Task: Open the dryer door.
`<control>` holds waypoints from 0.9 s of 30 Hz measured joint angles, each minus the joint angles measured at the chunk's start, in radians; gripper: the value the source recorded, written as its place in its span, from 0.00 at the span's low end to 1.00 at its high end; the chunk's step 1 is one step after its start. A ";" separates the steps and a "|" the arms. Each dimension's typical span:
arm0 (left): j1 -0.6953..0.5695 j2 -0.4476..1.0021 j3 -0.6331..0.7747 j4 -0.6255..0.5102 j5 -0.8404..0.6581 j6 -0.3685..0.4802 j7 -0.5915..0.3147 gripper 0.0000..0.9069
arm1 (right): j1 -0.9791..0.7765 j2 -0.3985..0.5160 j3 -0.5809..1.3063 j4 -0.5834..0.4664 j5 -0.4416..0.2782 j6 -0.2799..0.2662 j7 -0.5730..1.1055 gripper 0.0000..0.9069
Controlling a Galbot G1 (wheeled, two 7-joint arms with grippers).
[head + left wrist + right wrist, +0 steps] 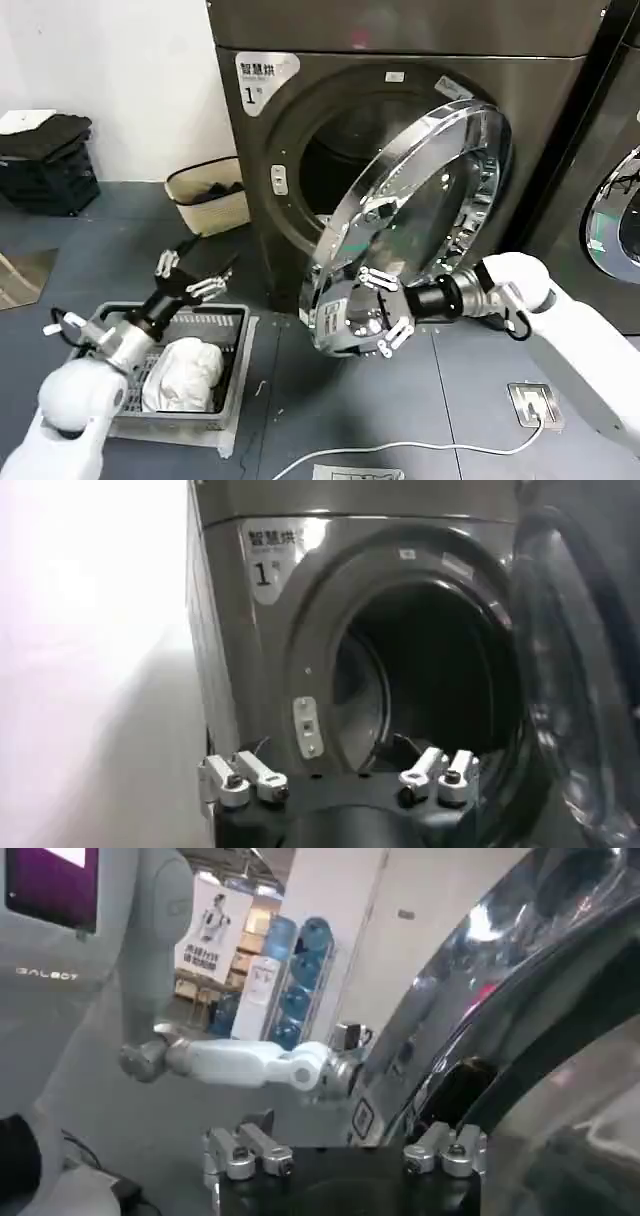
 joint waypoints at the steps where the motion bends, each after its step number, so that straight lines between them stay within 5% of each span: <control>1: -0.012 0.000 0.008 0.007 -0.001 0.000 0.001 1.00 | -0.014 -0.004 0.018 0.000 -0.001 0.001 0.000 1.00; 27: -0.263 -0.021 0.294 0.152 0.001 -0.026 0.034 1.00 | -0.651 -0.043 0.692 0.125 0.033 0.023 0.022 1.00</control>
